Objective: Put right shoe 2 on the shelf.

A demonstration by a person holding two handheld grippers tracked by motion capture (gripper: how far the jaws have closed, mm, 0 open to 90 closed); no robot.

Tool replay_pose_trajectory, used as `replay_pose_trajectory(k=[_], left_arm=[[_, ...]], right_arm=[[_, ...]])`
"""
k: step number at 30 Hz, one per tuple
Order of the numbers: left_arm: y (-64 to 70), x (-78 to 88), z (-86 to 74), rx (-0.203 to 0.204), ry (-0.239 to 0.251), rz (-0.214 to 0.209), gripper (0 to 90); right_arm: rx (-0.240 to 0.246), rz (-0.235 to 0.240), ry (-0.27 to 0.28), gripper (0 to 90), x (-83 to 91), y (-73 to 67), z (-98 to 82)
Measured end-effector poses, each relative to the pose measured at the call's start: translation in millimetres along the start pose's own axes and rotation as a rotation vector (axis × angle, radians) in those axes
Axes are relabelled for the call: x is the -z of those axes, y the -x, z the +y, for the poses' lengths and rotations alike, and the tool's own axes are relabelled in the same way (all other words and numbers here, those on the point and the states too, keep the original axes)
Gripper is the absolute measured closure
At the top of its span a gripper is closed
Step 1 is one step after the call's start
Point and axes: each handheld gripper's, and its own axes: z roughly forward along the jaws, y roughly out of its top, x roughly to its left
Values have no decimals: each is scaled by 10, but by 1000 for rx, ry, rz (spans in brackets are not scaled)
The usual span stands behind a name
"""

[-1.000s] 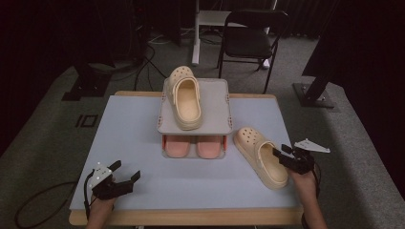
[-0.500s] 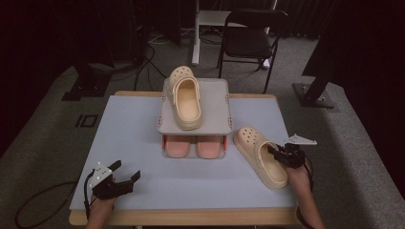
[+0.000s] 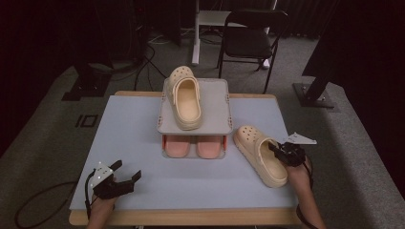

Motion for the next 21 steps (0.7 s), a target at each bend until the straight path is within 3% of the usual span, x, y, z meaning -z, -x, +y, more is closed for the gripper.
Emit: replay_pose_trajectory(k=[21], left_arm=[[4,-2,7,-3,1,-2,82]], right_arm=[[-70,-89,55,762,323,103,527]])
